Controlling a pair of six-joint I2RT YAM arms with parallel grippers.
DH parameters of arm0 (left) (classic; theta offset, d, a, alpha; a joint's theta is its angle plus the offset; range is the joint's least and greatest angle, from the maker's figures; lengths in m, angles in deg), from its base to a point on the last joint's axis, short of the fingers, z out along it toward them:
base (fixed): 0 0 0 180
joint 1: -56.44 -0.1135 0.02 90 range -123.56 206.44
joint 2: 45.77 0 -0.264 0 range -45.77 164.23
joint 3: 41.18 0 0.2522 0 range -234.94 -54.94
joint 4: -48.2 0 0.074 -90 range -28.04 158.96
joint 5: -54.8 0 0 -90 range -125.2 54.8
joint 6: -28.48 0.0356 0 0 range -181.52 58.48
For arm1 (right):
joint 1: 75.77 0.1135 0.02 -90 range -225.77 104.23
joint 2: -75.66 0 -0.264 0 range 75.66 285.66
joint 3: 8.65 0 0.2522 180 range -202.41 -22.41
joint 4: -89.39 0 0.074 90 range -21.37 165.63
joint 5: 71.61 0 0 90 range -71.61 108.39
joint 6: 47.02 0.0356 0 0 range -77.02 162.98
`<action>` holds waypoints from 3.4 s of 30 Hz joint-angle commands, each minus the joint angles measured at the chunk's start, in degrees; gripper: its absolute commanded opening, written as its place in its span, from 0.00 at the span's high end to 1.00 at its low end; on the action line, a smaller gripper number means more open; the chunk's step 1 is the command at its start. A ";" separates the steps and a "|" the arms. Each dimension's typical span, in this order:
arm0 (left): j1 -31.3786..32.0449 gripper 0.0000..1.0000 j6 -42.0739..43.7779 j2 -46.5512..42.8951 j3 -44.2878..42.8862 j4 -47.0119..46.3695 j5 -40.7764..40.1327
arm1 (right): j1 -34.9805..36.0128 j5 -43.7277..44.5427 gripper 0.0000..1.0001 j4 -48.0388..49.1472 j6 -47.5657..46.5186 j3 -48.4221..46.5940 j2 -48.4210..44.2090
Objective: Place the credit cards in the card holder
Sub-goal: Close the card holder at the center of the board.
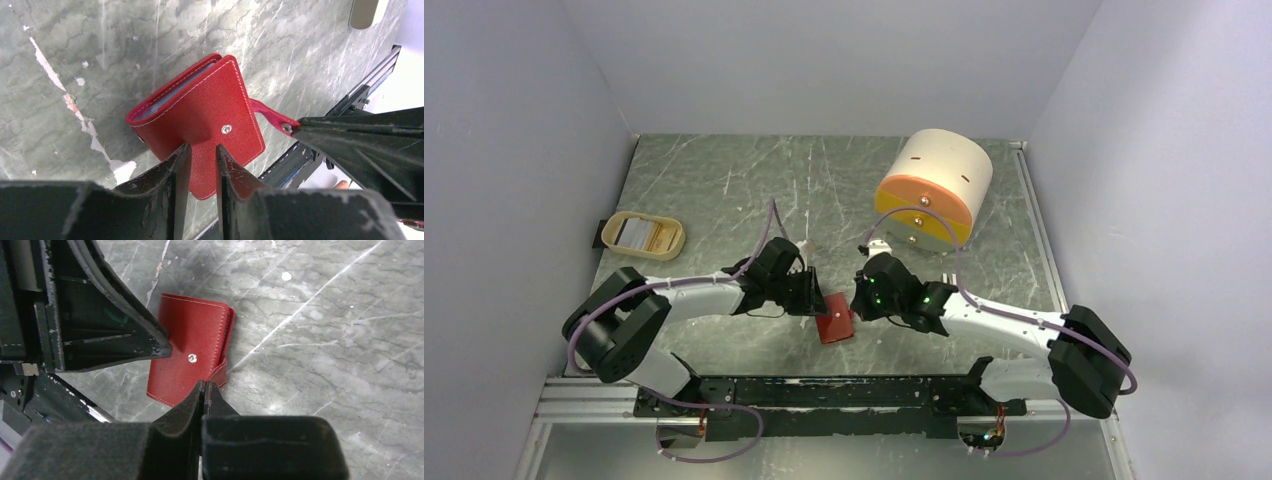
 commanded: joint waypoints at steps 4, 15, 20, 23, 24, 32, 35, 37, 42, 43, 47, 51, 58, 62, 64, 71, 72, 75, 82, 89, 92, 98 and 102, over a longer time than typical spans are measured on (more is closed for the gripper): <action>-0.27 0.69 1.15 1.37 -0.52 -3.96 0.81 | -0.43 -3.75 1.00 3.81 1.18 -1.48 3.83; -0.39 0.67 -0.18 -1.22 1.03 -3.81 0.43 | -0.45 -5.13 1.00 6.78 2.28 -2.19 9.86; -0.75 0.66 -0.89 -3.91 0.92 -1.70 -0.70 | -0.41 -5.39 1.00 7.46 2.66 -2.17 10.51; -1.27 0.65 -1.23 -5.73 0.86 -0.17 -1.25 | -0.44 -5.31 1.00 7.48 2.71 -2.35 10.81; -1.51 0.65 -1.31 -6.26 0.72 0.46 -1.62 | -0.46 -5.30 1.00 7.40 2.71 -2.41 10.85; -3.90 0.63 -0.67 -8.83 1.89 3.74 -3.25 | -0.45 -5.80 1.00 7.26 3.07 -3.29 11.92; -5.21 0.63 -1.08 -8.39 4.15 1.81 -2.08 | -0.47 -5.75 1.00 6.77 3.02 -3.80 12.32; -5.56 0.63 -1.44 -7.99 5.41 -0.08 -1.07 | -0.39 -5.82 1.00 6.41 2.89 -4.20 12.67; -5.59 0.63 -1.27 -6.26 5.83 -2.00 0.44 | -0.33 -5.98 1.00 6.20 2.97 -4.48 13.51; -5.60 0.63 -1.10 -5.84 5.63 -2.06 0.60 | -0.36 -5.98 1.00 6.12 2.98 -4.57 13.87; -5.59 0.64 -0.89 -4.90 5.73 -2.85 1.35 | -0.35 -6.07 1.00 6.11 3.14 -4.86 14.54; -5.60 0.63 -0.89 -4.52 6.11 -3.45 1.71 | -0.33 -6.52 1.00 6.33 3.24 -4.98 15.03; -5.61 0.64 -0.93 -2.28 6.20 -5.47 3.35 | -0.33 -6.62 1.00 6.42 3.33 -5.52 16.17; -5.59 0.64 -0.76 -1.28 6.04 -6.12 3.83 | -0.24 -7.03 1.00 6.59 3.40 -5.54 17.02; -5.59 0.64 -0.71 -0.84 5.93 -6.22 4.07 | -0.22 -7.12 1.00 6.45 3.28 -5.56 17.39; -5.59 0.65 -0.41 -0.08 5.47 -6.15 4.26 | 0.44 -6.98 1.00 5.22 3.02 -6.15 18.38; -5.62 0.65 -0.38 -0.01 5.37 -6.18 4.27 | 0.66 -6.78 1.00 5.01 2.98 -6.25 18.64; -5.60 0.65 -0.23 0.21 5.34 -6.18 4.30 | 1.62 -5.72 1.00 4.05 3.21 -6.59 19.53; -5.61 0.65 -0.11 0.37 5.19 -5.89 4.23 | 4.53 -2.25 1.00 2.47 4.44 -6.26 20.56; -5.59 0.66 -0.16 0.05 5.28 -5.49 3.83 | 8.14 3.58 1.00 0.94 6.48 -4.81 20.01; -5.60 0.66 -0.02 0.38 5.25 -5.12 3.54 | 9.65 6.17 1.00 1.01 7.34 -3.34 18.98; -5.60 0.66 -0.02 0.83 4.99 -4.47 3.01 | 12.07 10.64 1.00 2.41 8.78 -0.27 17.96; -5.59 0.67 0.02 0.90 4.60 -3.75 2.97 | 12.42 10.94 1.00 6.41 9.52 2.48 17.80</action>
